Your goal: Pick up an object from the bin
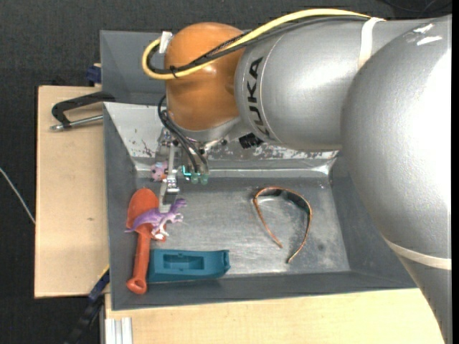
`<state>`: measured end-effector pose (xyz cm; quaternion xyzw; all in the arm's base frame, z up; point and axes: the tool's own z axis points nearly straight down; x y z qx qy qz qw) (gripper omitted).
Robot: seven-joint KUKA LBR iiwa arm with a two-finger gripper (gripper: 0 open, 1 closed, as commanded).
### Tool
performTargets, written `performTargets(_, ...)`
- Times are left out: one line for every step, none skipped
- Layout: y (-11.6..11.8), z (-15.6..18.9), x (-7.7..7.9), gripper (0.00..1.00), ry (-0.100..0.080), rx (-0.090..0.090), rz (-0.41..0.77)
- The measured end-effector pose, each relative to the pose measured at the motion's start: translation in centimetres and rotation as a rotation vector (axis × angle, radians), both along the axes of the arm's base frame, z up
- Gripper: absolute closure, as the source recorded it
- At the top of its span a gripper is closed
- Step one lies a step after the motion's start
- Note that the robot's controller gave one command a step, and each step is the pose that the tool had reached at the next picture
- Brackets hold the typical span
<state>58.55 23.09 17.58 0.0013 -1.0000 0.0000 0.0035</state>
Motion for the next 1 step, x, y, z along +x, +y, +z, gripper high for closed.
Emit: performTargets(-0.09,0.46,0.22,0.0,-0.008,0.002,-0.002)
